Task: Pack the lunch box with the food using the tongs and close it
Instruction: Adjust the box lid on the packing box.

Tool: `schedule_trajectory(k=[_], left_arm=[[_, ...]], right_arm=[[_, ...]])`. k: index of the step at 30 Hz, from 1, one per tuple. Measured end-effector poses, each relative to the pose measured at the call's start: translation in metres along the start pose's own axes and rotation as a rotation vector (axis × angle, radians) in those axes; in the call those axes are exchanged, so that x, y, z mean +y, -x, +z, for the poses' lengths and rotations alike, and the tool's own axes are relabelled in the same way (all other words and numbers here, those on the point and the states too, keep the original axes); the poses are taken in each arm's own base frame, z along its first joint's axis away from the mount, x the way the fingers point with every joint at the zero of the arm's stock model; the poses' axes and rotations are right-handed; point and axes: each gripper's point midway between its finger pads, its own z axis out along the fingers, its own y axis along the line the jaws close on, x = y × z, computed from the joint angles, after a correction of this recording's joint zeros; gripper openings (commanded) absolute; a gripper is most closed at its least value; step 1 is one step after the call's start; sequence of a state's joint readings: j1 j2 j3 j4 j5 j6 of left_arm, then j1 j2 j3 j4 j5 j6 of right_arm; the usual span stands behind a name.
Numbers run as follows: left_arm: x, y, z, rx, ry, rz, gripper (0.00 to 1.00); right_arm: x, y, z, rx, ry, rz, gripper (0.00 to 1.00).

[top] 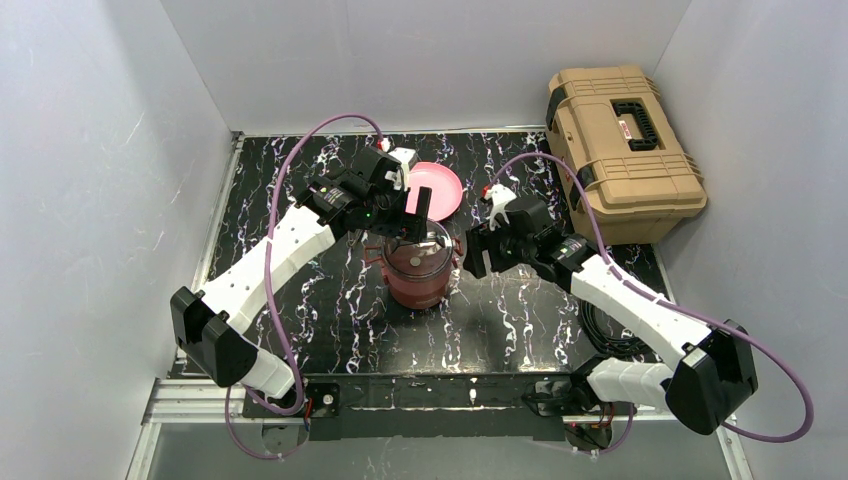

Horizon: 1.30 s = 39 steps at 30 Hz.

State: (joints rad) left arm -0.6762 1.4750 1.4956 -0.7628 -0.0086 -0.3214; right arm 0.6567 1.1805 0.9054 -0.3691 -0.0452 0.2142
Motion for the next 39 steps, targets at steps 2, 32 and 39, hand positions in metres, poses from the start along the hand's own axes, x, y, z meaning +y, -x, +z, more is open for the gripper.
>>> schedule_trajectory(k=[2,32,39], left_arm=[[0.0,0.0,0.0,0.001,0.001,0.001,0.94],[0.001,0.0,-0.002,0.004,0.005,0.007,0.94],[0.001,-0.001,-0.003,0.005,0.005,0.007,0.94]], right_arm=[[0.004,-0.002,0.002,0.014,0.028,-0.009,0.81],[0.001,0.018,0.025,-0.083,0.001,0.011,0.78],[0.0,0.017,0.029,-0.079,-0.001,0.012,0.78]])
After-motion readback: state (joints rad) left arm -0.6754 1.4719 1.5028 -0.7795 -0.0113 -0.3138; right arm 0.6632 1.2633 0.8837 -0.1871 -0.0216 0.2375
